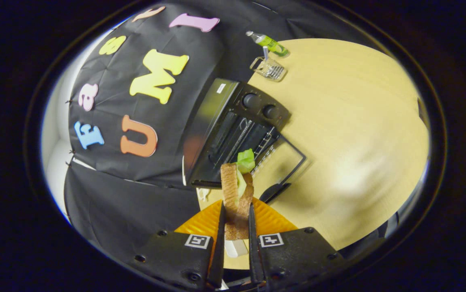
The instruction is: Open the toaster oven, put the food inside, and close the toaster oven door.
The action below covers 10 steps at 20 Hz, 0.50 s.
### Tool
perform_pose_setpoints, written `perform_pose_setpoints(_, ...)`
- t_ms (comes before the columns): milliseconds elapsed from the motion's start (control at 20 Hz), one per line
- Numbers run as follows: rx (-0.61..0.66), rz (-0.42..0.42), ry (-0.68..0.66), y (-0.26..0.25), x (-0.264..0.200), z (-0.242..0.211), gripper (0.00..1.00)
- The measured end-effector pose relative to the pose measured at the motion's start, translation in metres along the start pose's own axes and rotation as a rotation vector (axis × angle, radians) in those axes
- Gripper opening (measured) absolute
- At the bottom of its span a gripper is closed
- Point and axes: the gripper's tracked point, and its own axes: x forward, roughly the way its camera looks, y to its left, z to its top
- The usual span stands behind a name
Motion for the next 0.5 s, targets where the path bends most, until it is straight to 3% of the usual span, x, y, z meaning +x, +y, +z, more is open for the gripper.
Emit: perform_pose_setpoints(500,0.072,0.021,-0.055,-0.001,0.101,0.046,0.31)
